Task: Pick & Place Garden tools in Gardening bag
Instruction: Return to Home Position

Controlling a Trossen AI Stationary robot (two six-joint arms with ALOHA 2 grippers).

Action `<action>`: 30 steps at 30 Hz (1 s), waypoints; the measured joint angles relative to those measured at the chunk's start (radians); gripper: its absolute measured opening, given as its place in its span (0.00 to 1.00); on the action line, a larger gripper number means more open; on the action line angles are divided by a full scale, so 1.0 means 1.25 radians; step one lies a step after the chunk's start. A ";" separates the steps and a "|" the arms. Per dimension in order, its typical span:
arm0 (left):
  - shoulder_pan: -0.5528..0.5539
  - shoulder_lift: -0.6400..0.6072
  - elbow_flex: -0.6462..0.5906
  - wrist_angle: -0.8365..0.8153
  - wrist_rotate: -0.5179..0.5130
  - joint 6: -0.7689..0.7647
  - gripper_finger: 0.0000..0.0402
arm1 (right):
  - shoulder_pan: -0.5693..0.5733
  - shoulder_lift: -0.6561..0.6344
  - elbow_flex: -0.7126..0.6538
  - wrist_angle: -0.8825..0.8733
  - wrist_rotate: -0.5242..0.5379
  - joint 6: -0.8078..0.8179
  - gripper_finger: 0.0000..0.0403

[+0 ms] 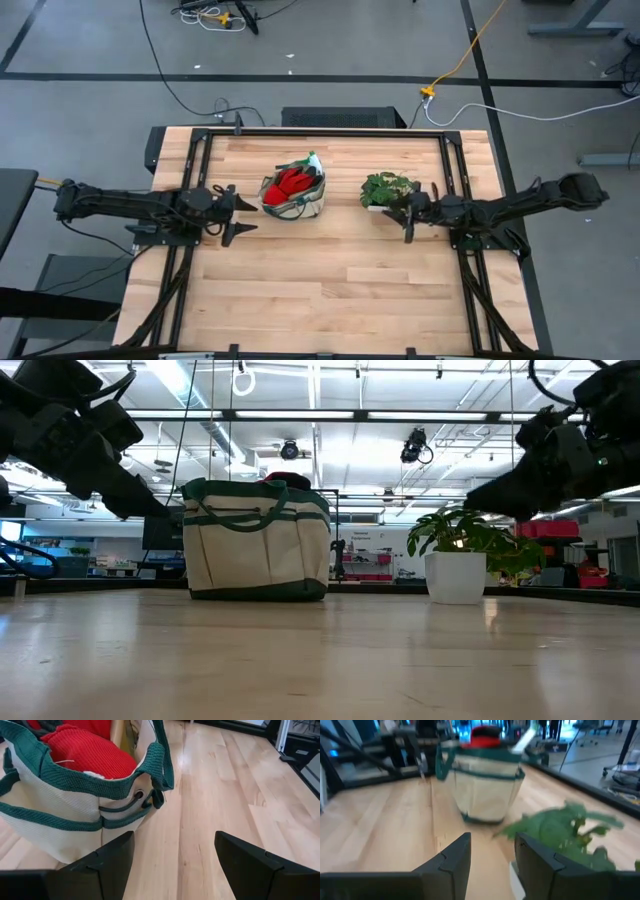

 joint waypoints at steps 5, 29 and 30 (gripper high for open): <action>0.000 -0.048 -0.026 0.010 0.000 0.000 0.70 | 0.000 -0.082 0.000 0.000 0.000 0.000 0.38; 0.000 -0.326 -0.077 0.117 0.012 -0.001 0.70 | -0.005 -0.545 0.000 0.001 0.001 0.000 0.38; 0.000 -0.326 -0.077 0.112 0.012 0.000 0.70 | -0.010 -0.562 0.000 0.001 0.000 0.000 0.38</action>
